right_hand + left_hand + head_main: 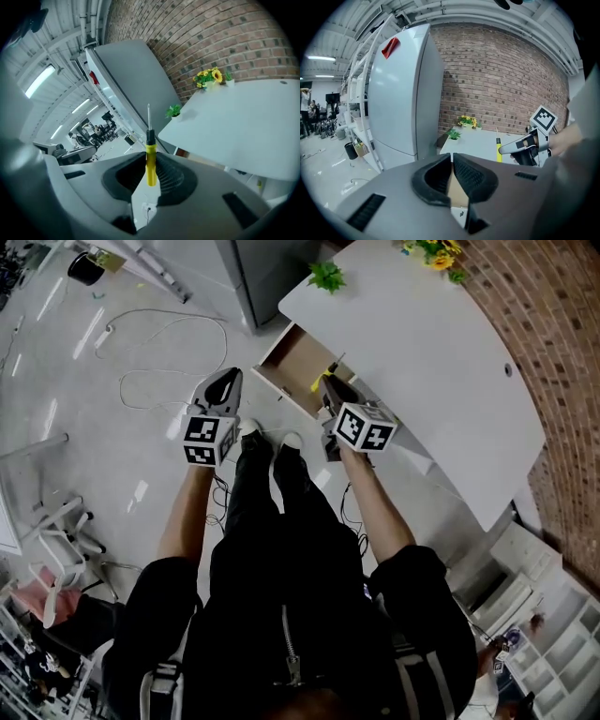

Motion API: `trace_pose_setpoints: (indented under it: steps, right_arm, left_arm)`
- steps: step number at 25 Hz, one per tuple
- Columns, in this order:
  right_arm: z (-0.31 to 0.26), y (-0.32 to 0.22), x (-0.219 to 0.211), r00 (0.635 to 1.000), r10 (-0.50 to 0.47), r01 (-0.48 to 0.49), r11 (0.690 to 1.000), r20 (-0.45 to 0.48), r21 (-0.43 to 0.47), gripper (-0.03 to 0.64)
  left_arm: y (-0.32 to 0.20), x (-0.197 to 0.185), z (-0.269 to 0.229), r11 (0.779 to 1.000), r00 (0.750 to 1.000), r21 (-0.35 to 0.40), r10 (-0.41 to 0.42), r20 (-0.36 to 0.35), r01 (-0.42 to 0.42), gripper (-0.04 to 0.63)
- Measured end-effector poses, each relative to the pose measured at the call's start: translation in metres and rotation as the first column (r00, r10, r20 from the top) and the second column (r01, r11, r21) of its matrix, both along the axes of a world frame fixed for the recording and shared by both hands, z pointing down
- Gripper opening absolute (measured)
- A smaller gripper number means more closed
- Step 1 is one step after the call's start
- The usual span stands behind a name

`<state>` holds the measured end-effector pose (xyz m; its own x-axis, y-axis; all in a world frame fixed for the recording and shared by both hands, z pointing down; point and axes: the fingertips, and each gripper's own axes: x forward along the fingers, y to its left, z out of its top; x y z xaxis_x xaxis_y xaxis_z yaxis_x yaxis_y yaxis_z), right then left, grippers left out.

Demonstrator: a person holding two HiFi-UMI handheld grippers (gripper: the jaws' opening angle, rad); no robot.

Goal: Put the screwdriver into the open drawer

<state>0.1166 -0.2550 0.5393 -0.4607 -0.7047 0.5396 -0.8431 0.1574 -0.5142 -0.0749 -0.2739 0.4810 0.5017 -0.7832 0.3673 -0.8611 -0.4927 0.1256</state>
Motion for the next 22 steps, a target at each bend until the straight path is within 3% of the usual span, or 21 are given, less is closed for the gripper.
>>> trace_pose_setpoints:
  steps: [9, 15, 22]
  right_arm:
    - [0.100, -0.006, -0.031, 0.999, -0.036, 0.030, 0.988, -0.035, -0.154, 0.075]
    - [0.168, -0.015, -0.036, 0.997, 0.078, -0.071, 0.964, 0.020, -0.257, 0.075]
    - [0.245, -0.037, -0.023, 0.969, 0.246, -0.220, 0.906, 0.026, -0.361, 0.075]
  left_arm:
    - [-0.009, -0.018, 0.066, 0.996, 1.000, -0.093, -0.003, -0.020, 0.002, 0.035]
    - [-0.009, -0.028, 0.096, 0.992, 0.999, -0.121, 0.021, -0.047, -0.026, 0.035]
    - [-0.006, -0.047, 0.137, 0.984, 0.998, -0.178, 0.013, -0.069, -0.025, 0.035]
